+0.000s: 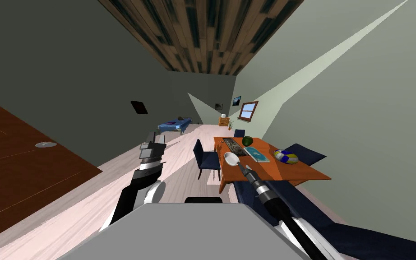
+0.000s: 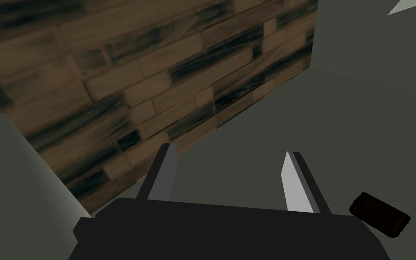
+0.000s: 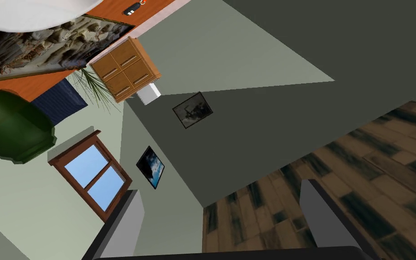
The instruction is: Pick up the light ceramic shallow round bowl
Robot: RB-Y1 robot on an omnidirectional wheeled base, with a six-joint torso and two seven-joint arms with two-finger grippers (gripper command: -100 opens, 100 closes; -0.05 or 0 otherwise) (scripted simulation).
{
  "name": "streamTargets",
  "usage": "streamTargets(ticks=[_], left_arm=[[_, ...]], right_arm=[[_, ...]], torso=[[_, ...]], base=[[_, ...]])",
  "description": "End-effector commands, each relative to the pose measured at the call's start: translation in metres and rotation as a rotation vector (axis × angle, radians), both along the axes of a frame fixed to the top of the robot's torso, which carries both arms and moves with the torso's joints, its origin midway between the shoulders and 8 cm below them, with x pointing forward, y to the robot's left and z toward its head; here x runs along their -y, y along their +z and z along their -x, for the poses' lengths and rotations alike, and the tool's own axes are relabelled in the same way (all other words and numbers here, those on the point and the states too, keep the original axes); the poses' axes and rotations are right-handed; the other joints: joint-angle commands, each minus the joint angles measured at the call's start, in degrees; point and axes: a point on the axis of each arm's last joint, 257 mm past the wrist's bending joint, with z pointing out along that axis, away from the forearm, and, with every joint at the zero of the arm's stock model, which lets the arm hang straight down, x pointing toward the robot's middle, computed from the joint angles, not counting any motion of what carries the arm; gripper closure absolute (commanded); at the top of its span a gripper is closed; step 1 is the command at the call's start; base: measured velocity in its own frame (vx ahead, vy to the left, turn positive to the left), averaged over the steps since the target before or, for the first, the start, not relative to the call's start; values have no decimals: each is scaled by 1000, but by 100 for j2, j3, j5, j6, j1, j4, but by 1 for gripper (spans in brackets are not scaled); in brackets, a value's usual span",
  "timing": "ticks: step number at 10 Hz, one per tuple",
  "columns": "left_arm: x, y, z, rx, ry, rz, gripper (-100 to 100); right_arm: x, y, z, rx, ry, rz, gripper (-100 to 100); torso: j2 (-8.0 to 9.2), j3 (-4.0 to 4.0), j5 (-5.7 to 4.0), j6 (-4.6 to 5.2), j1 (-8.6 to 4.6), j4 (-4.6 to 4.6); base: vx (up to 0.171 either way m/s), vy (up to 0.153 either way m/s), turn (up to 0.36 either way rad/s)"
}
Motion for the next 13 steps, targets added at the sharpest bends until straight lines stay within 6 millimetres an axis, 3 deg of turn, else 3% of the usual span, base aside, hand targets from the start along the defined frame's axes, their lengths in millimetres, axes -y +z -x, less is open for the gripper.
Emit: streamTargets(ticks=[1, 2, 3, 4, 6, 7, 8, 11, 13], left_arm=[[0, 0, 0, 0, 0, 0, 0], [0, 0, 0, 0, 0, 0, 0], [0, 0, 0, 0, 0, 0, 0], [0, 0, 0, 0, 0, 0, 0], [0, 0, 0, 0, 0, 0, 0], [0, 0, 0, 0, 0, 0, 0], [0, 0, 0, 0, 0, 0, 0], [0, 0, 0, 0, 0, 0, 0], [0, 0, 0, 0, 0, 0, 0]], right_arm=[[5, -24, 8, -77, 0, 69, -100], [7, -26, 9, -88, -8, 74, -100], [13, -48, 20, -157, -6, 132, -100], [15, -50, 20, -163, -9, 135, -100], [27, -90, 47, -300, 1, 235, -100], [30, -94, 49, -316, -4, 255, -100], [37, -113, 65, -387, 3, 304, -100], [47, -134, 84, -469, 11, 371, -100], [64, -166, 121, -608, 37, 471, -100]], torso=[[0, 0, 0, 0, 0, 0], [-1, -1, 0, 2, 0, 0], [-1, -1, 0, 1, 0, 0], [-4, -2, 0, -6, 1, -1], [-6, -4, -1, -4, -2, -1], [-12, -7, -1, -5, -6, -2], [-11, -7, -1, 3, -7, -3], [-15, -8, -2, -4, -8, -3], [-17, -10, -2, -3, -10, -4]], base=[[1, 11, 428], [2, 11, -1], [4, 17, 321], [8, 3, 205], [18, 2, 408], [26, -9, 177], [34, -2, 318], [27, -11, 220], [48, -20, 398]])
